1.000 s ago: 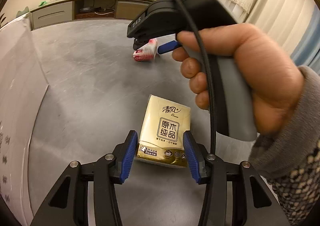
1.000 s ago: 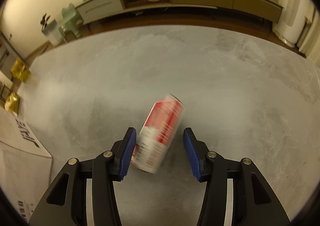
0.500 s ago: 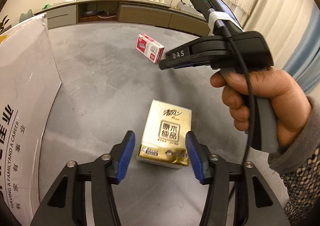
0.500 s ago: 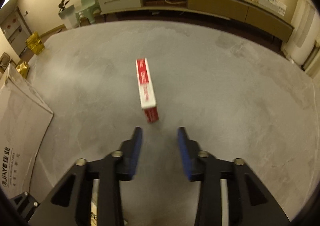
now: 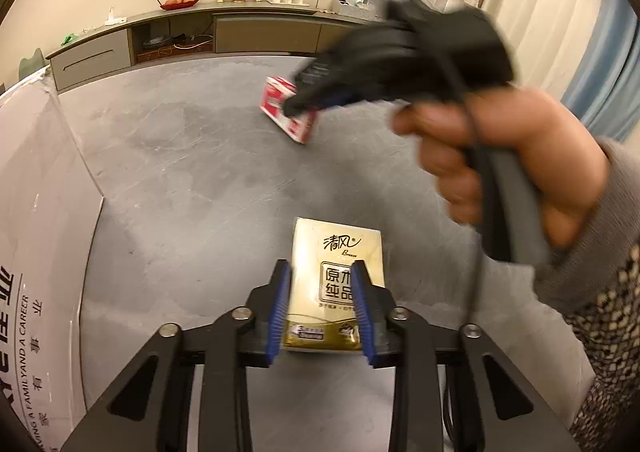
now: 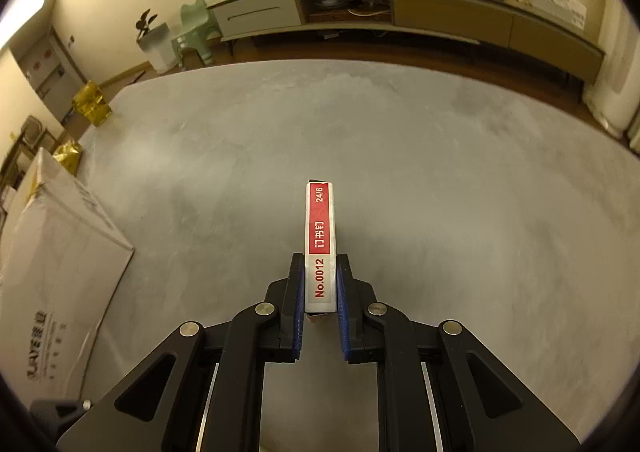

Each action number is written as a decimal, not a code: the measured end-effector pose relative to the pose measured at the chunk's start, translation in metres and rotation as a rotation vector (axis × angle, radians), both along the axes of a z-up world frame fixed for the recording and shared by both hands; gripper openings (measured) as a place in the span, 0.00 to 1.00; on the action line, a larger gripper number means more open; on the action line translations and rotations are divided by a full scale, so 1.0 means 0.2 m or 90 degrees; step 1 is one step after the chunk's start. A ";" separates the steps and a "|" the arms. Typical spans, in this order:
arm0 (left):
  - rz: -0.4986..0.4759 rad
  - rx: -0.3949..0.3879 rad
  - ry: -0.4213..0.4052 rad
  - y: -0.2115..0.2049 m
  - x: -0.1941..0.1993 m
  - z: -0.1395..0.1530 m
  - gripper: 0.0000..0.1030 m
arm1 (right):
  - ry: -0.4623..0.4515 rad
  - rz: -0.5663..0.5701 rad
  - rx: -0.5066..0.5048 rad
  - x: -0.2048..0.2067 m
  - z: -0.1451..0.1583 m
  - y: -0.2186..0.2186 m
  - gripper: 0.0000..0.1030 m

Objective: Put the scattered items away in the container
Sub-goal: 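Lift the tissue pack and staple box and carry them over the white box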

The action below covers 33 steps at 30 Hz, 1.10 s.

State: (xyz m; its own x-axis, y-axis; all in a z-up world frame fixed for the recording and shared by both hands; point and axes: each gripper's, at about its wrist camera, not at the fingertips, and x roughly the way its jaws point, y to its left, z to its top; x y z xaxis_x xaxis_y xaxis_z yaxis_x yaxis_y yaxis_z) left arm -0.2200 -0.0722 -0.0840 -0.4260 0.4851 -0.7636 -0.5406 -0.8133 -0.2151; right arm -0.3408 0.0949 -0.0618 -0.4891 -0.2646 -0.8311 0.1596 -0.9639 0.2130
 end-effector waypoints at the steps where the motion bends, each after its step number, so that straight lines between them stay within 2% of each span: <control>1: 0.003 0.002 -0.002 -0.01 0.00 0.01 0.24 | -0.002 -0.003 -0.007 0.04 0.01 0.02 0.14; 5: 0.006 0.004 -0.020 -0.03 0.00 0.02 0.25 | -0.011 -0.019 -0.031 0.23 0.02 0.09 0.14; 7: 0.011 0.005 -0.021 -0.03 0.01 0.03 0.42 | -0.012 -0.028 -0.040 0.33 0.04 0.13 0.14; 8: 0.009 0.006 -0.022 -0.02 0.01 0.03 0.55 | -0.013 -0.034 -0.051 0.38 0.05 0.15 0.14; 9: 0.009 0.006 -0.024 0.00 0.00 0.02 0.58 | -0.014 -0.039 -0.060 0.43 0.06 0.17 0.14; 12: -0.007 -0.010 -0.028 0.05 0.02 0.00 0.61 | -0.010 -0.053 -0.081 0.57 0.09 0.21 0.14; 15: -0.019 -0.072 -0.004 0.12 0.05 -0.06 0.60 | -0.004 -0.070 -0.118 0.69 0.12 0.23 0.14; 17: -0.015 -0.111 0.017 0.15 0.07 -0.08 0.51 | 0.005 -0.077 -0.135 0.76 0.15 0.23 0.14; 24: 0.006 -0.089 -0.004 0.11 0.07 -0.09 0.50 | 0.006 -0.086 -0.158 0.89 0.16 0.19 0.14; 29: 0.013 -0.083 0.012 0.08 0.15 0.00 0.50 | -0.011 -0.086 -0.165 0.97 0.10 0.13 0.14; 33: 0.021 -0.079 0.027 0.04 0.19 0.07 0.50 | -0.001 -0.084 -0.162 1.05 0.11 0.09 0.14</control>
